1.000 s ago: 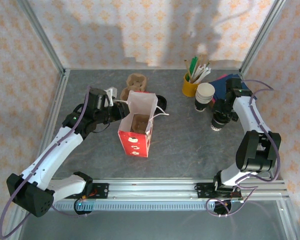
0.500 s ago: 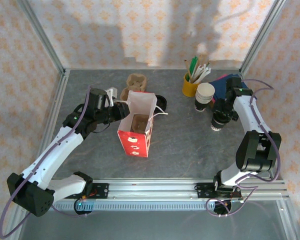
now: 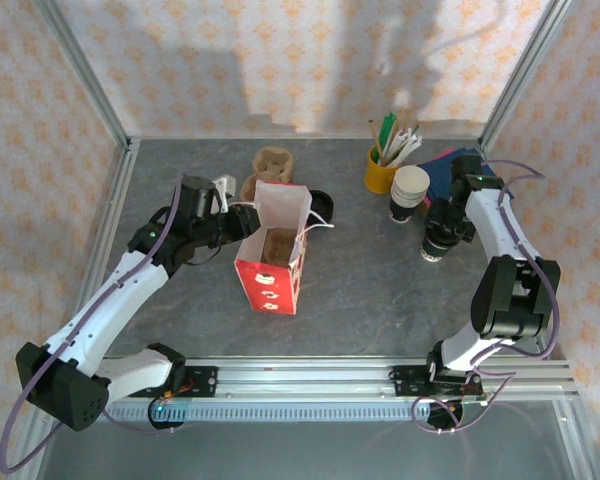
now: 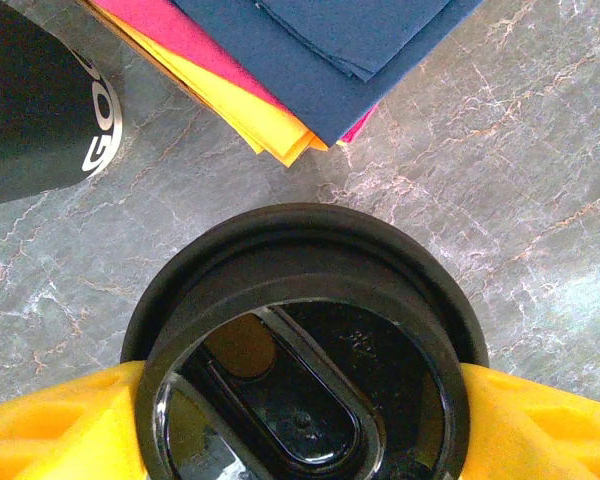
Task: Pack the takeout coffee
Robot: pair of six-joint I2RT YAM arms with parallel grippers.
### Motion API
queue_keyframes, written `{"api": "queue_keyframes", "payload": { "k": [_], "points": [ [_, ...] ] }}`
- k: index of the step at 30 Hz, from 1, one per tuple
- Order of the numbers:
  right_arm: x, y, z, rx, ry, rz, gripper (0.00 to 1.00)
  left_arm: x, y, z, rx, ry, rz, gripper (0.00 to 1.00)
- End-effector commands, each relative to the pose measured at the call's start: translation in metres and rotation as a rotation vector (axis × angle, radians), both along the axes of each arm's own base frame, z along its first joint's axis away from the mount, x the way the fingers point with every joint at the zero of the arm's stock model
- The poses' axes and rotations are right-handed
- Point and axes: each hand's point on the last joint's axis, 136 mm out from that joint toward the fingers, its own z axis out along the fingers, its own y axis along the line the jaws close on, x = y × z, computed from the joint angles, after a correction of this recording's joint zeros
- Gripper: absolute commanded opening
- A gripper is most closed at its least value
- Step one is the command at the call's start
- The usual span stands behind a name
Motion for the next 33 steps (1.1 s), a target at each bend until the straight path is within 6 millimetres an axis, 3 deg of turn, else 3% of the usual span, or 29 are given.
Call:
{"api": "queue_keyframes", "payload": {
  "k": [1, 6, 18, 25, 33],
  "points": [
    [-0.011, 0.018, -0.023, 0.097, 0.1, 0.012, 0.7, 0.001, -0.003, -0.009, 0.021, -0.002, -0.018, 0.23],
    [-0.011, 0.025, -0.036, 0.148, 0.154, 0.003, 0.7, 0.005, -0.008, -0.007, 0.018, -0.001, -0.037, 0.23],
    [-0.011, 0.022, -0.041, 0.14, 0.176, -0.016, 0.71, 0.007, -0.014, -0.005, 0.019, -0.004, -0.052, 0.22],
    [-0.005, 0.025, -0.034, 0.156, 0.139, -0.011, 0.57, 0.007, -0.015, -0.001, 0.021, -0.009, -0.05, 0.22],
    [-0.014, 0.04, -0.013, 0.124, 0.098, 0.02, 0.56, 0.007, -0.013, -0.001, 0.038, -0.01, -0.039, 0.22]
  ]
}}
